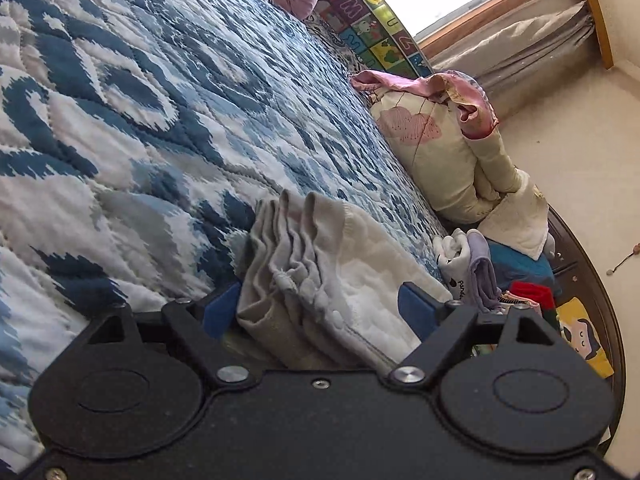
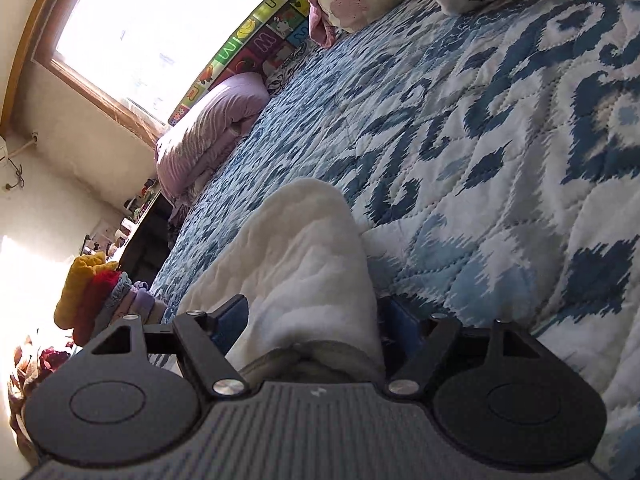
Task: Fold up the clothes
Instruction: 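Grasp both ends of the folded garment with both tools, then carry the folded garment with both tools and set it beside the lavender panda clothes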
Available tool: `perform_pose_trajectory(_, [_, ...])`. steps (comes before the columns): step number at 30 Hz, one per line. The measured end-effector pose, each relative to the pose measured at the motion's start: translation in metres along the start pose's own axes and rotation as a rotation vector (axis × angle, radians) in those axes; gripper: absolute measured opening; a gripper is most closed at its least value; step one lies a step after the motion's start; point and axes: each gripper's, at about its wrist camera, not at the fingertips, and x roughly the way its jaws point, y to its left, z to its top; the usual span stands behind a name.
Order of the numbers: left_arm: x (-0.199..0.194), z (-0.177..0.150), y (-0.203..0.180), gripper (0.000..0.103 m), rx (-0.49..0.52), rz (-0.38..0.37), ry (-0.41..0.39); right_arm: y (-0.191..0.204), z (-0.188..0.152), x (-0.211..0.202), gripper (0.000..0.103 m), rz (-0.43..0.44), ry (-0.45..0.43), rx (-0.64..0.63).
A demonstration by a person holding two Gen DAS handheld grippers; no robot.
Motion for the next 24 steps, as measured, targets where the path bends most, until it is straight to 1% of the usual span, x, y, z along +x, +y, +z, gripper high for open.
perform_pose_trajectory(1, [0.004, -0.002, -0.001, 0.053, -0.003, 0.003, 0.002, 0.002, 0.001, 0.003, 0.074, -0.007, 0.000, 0.007])
perform_pose_trajectory(2, [0.010, -0.005, 0.000, 0.038, -0.026, -0.010, 0.016, 0.003, 0.002, 0.005, 0.070, -0.015, 0.001, 0.013])
perform_pose_trajectory(3, [0.012, -0.007, 0.001, 0.036, -0.049, -0.023, 0.011, 0.006, 0.001, 0.009, 0.051, -0.033, 0.007, 0.000])
perform_pose_trajectory(4, [0.011, -0.008, 0.001, 0.034, -0.056, -0.028, 0.001, 0.010, 0.000, 0.012, 0.047, -0.051, 0.014, -0.014])
perform_pose_trajectory(7, [-0.002, -0.005, -0.010, 0.032, -0.056, -0.094, -0.003, 0.020, -0.001, 0.003, 0.035, -0.051, -0.019, -0.061])
perform_pose_trajectory(9, [-0.011, -0.007, -0.019, 0.032, -0.081, -0.174, 0.019, 0.028, 0.001, -0.014, 0.032, -0.025, -0.053, -0.074])
perform_pose_trajectory(10, [-0.014, -0.010, -0.024, 0.032, -0.086, -0.204, 0.030, 0.032, 0.004, -0.028, 0.032, -0.014, -0.079, -0.081])
perform_pose_trajectory(11, [-0.014, -0.013, -0.027, 0.034, -0.091, -0.210, 0.053, 0.035, 0.007, -0.043, 0.032, -0.003, -0.105, -0.088])
perform_pose_trajectory(12, [-0.013, -0.018, -0.030, 0.041, -0.096, -0.209, 0.079, 0.035, 0.010, -0.059, 0.033, 0.006, -0.125, -0.079])
perform_pose_trajectory(13, [-0.007, -0.023, -0.031, 0.063, -0.087, -0.183, 0.120, 0.034, 0.012, -0.072, 0.035, 0.006, -0.137, -0.079])
perform_pose_trajectory(14, [0.000, -0.027, -0.028, 0.079, -0.077, -0.149, 0.159, 0.032, 0.012, -0.083, 0.038, -0.025, -0.147, -0.096])
perform_pose_trajectory(15, [0.003, -0.030, -0.023, 0.079, -0.083, -0.127, 0.169, 0.025, 0.010, -0.087, 0.050, -0.080, -0.142, -0.123])
perform_pose_trajectory(16, [0.004, -0.032, -0.017, 0.076, -0.095, -0.110, 0.170, 0.018, 0.008, -0.090, 0.062, -0.136, -0.136, -0.150])
perform_pose_trajectory(17, [0.002, -0.032, -0.016, 0.077, -0.096, -0.112, 0.173, 0.006, 0.006, -0.089, 0.063, -0.192, -0.110, -0.152])
perform_pose_trajectory(20, [-0.004, -0.032, -0.018, 0.081, -0.081, -0.128, 0.183, -0.037, -0.002, -0.096, 0.063, -0.194, -0.101, -0.007])
perform_pose_trajectory(22, [-0.004, -0.036, -0.019, 0.081, -0.064, -0.118, 0.195, -0.053, -0.007, -0.100, 0.065, -0.144, -0.112, 0.072])
perform_pose_trajectory(24, [-0.003, -0.040, -0.023, 0.081, -0.032, -0.108, 0.201, -0.058, -0.009, -0.099, 0.066, -0.125, -0.111, 0.090])
